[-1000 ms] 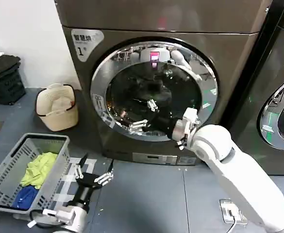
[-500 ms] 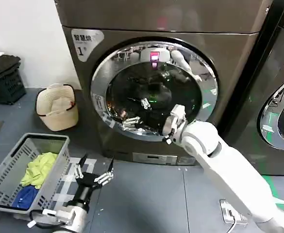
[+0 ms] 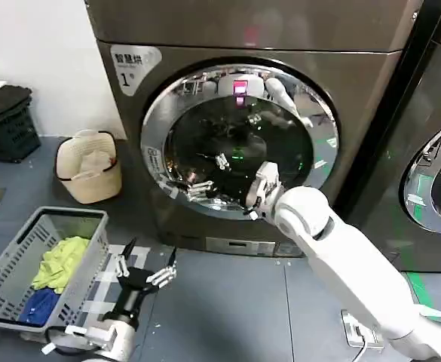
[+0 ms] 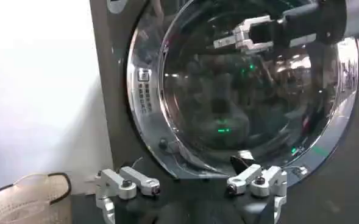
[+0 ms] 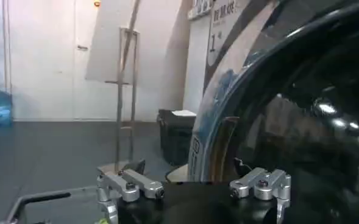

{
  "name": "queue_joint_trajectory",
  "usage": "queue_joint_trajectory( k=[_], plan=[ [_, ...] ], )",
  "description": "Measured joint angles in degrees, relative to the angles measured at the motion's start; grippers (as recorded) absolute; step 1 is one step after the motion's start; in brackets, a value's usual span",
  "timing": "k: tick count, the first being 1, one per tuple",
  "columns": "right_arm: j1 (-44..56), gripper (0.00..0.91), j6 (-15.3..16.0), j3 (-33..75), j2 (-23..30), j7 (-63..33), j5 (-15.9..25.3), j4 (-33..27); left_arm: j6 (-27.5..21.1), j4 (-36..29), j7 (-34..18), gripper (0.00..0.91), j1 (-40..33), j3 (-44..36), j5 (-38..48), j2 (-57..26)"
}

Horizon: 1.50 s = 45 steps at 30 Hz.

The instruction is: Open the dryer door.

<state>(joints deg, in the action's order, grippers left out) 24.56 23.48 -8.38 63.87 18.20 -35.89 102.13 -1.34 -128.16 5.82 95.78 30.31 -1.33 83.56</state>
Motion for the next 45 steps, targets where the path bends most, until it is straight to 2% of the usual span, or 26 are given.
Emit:
queue_joint_trajectory(
  k=[45],
  plan=[
    [-2.7, 0.907, -1.2, -2.9, 5.6, 1.7, 2.5, -8.1, 0.0, -0.5, 0.0, 0.907, 0.2, 0.1, 0.2, 0.2]
  ],
)
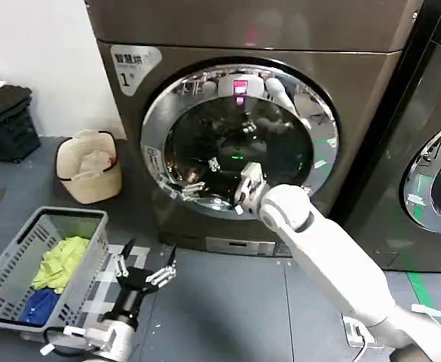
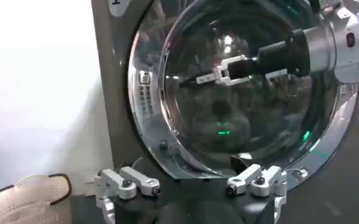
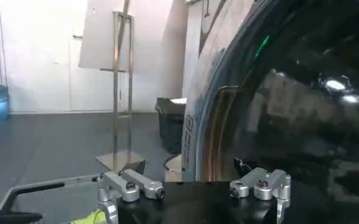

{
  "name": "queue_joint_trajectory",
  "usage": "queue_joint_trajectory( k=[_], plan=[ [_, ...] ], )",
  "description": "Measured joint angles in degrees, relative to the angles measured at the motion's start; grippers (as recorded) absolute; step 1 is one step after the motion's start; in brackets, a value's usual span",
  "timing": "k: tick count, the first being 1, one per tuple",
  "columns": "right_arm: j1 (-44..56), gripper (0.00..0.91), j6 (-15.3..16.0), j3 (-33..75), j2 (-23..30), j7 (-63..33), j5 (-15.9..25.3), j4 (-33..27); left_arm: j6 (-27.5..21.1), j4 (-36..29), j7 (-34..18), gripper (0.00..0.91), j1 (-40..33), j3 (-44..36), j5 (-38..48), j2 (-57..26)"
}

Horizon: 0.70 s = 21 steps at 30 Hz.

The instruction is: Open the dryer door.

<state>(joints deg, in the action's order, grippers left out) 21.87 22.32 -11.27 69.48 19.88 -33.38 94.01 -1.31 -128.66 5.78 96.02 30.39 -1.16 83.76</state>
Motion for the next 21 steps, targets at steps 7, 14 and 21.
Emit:
queue_joint_trajectory(
  k=[7, 14, 21],
  plan=[
    [-0.3, 0.907, -0.1, -0.5, 1.0, 0.1, 0.4, -1.0, 0.0, 0.0, 0.0, 0.907, 0.0, 0.0, 0.0, 0.1],
    [-0.7, 0.907, -0.2, -0.9, 2.1, 0.1, 0.6, -2.0, 0.0, -0.1, 0.0, 0.907, 0.0, -0.1, 0.0, 0.2],
    [-1.1, 0.907, -0.4, -1.2, 3.3, 0.2, 1.1, -3.2, 0.1, -0.2, 0.0, 0.907, 0.0, -0.2, 0.0, 0.2]
  ],
)
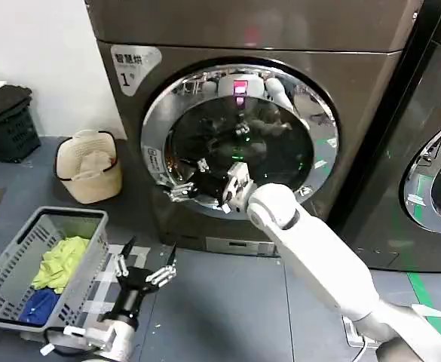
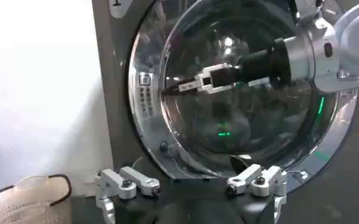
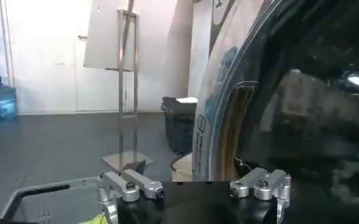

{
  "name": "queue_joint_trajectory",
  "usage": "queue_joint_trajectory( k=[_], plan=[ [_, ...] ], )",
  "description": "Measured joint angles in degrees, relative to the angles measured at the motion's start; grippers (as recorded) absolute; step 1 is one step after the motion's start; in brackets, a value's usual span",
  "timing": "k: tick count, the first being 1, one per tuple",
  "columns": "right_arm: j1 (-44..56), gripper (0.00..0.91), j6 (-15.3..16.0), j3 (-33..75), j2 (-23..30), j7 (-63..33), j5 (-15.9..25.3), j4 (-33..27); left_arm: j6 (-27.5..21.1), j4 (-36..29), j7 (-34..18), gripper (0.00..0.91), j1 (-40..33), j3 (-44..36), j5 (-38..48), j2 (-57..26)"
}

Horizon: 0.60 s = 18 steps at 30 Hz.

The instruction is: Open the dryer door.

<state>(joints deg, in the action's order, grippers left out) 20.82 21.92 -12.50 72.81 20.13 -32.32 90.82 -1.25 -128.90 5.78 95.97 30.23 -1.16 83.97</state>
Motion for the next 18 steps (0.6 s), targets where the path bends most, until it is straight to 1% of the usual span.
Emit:
queue_joint_trajectory(
  k=[18],
  plan=[
    [-1.1, 0.907, -0.3, -0.9, 2.2, 0.2, 0.7, -2.4, 0.0, -0.6, 0.0, 0.907, 0.2, -0.1, 0.0, 0.1]
  ],
)
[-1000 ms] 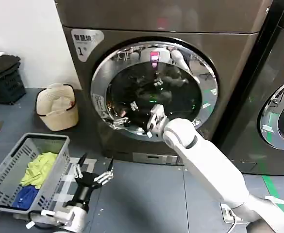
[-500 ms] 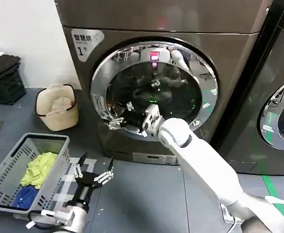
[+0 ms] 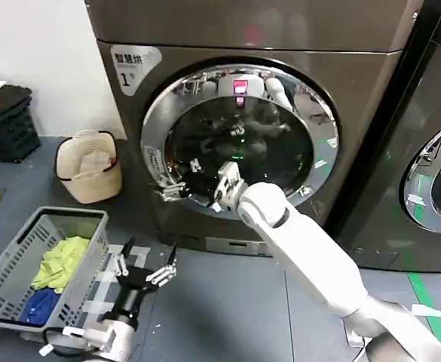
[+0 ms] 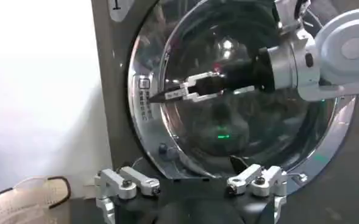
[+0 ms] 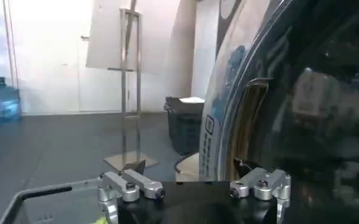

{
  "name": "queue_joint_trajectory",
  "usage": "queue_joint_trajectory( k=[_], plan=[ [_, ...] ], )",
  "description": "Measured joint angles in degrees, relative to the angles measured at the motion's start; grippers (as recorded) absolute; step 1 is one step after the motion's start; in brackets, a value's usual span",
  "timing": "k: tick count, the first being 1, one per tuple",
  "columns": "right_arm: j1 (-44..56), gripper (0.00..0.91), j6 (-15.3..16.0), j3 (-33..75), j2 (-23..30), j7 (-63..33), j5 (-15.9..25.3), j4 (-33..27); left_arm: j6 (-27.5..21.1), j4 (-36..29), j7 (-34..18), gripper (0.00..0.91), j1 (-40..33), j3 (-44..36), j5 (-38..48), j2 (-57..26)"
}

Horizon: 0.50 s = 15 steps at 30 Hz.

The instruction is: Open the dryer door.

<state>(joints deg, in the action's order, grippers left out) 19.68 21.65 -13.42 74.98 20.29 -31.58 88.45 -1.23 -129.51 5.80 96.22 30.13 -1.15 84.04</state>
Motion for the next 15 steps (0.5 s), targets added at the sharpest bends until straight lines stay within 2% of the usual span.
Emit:
queue_joint_trajectory(
  k=[15],
  plan=[
    [-0.7, 0.907, -0.8, -0.7, 1.6, 0.2, 1.2, -2.3, 0.0, -0.3, 0.0, 0.907, 0.0, -0.1, 0.1, 0.0]
  ],
)
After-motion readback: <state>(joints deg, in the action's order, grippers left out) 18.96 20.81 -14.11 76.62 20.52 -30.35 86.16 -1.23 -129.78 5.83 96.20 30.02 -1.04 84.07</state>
